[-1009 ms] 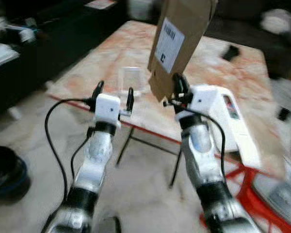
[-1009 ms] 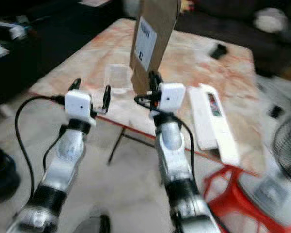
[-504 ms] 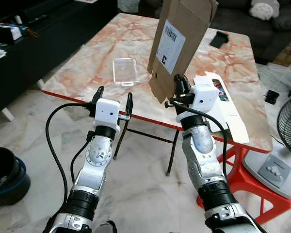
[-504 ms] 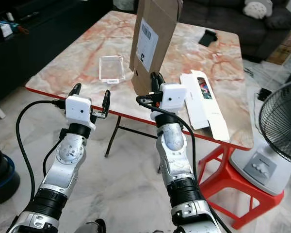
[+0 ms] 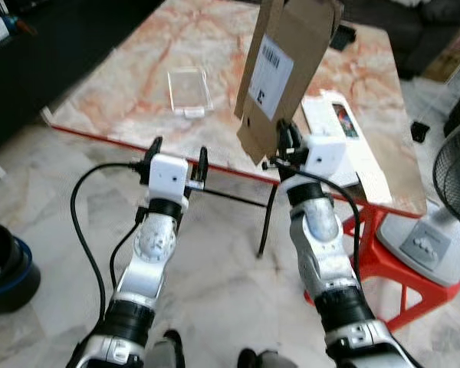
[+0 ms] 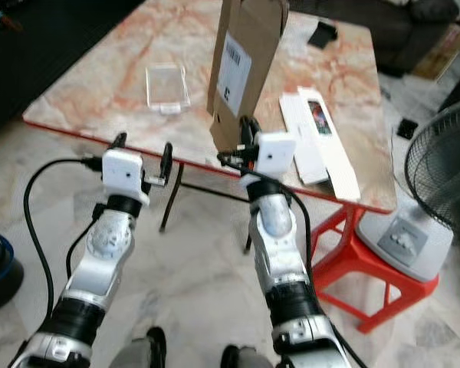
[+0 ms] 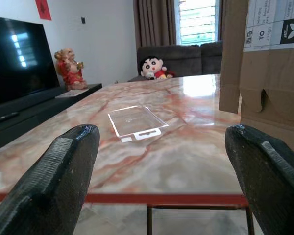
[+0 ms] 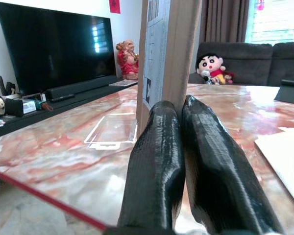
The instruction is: Picking trash to rubbish bin
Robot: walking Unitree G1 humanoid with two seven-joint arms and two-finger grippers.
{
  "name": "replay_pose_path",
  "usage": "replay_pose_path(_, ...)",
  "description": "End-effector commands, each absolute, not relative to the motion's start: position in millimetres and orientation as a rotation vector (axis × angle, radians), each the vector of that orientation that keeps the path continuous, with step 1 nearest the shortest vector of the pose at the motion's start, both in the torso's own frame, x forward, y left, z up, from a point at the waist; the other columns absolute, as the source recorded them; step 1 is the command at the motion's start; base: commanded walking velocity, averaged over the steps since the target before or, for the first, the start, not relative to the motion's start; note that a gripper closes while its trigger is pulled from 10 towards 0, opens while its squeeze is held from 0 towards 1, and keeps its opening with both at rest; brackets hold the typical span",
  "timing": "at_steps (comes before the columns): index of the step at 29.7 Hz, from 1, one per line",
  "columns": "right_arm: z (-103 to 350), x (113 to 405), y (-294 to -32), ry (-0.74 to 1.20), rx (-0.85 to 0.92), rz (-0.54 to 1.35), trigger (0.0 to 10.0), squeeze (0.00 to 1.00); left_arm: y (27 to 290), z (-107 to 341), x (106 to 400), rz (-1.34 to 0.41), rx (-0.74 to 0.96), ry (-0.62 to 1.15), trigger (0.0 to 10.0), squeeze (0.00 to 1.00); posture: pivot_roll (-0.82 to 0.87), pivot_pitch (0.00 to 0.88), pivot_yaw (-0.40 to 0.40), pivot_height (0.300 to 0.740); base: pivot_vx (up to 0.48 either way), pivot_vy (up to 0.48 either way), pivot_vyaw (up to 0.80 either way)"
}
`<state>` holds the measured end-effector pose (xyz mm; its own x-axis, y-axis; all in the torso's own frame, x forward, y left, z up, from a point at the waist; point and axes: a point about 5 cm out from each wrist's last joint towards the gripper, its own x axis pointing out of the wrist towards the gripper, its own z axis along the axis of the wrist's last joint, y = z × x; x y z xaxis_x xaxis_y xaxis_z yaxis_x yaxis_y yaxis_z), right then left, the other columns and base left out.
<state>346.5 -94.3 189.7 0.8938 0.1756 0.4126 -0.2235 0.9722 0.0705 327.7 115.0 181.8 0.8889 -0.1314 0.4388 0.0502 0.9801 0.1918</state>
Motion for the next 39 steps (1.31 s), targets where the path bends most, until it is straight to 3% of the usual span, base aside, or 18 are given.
replay_pose_path(1,193.4,345.6,-96.4,-0.432,0.124,0.202,10.0,0.00,113.0,183.0,326.9,-0.102,0.176,-0.470,10.0,0.00,0.05,0.171,-0.098,0.740,-0.259,0.000,0.00)
replay_pose_path(14,182.8,348.5,-107.5,-0.377,0.120,0.172,10.0,0.00,116.3,169.2,329.6,-0.096,0.180,-0.401,10.0,0.00,0.04,0.175,-0.099,0.740,-0.119,0.000,0.00)
replay_pose_path(24,98.0,348.3,-179.8,0.038,0.183,-0.025,10.0,0.00,131.7,83.8,316.3,-0.164,0.144,-0.044,10.0,0.00,0.03,0.185,-0.113,0.740,0.000,0.000,0.00)
replay_pose_path(30,43.6,321.6,-215.5,0.302,0.134,-0.127,10.0,0.00,142.6,39.2,300.3,-0.143,0.122,0.148,10.0,0.00,0.03,0.190,-0.117,0.740,0.000,0.000,0.00)
replay_pose_path(33,-1.6,281.3,-241.0,0.533,0.146,-0.232,10.0,0.00,155.7,-6.5,273.0,-0.113,0.139,0.379,10.0,0.00,0.03,0.193,-0.120,0.740,0.000,0.000,0.00)
replay_pose_path(39,-24.5,253.5,-250.2,0.647,0.146,-0.274,10.0,0.00,164.8,-34.6,246.5,-0.071,0.090,0.526,10.0,0.00,0.02,0.197,-0.118,0.740,0.000,0.000,0.00)
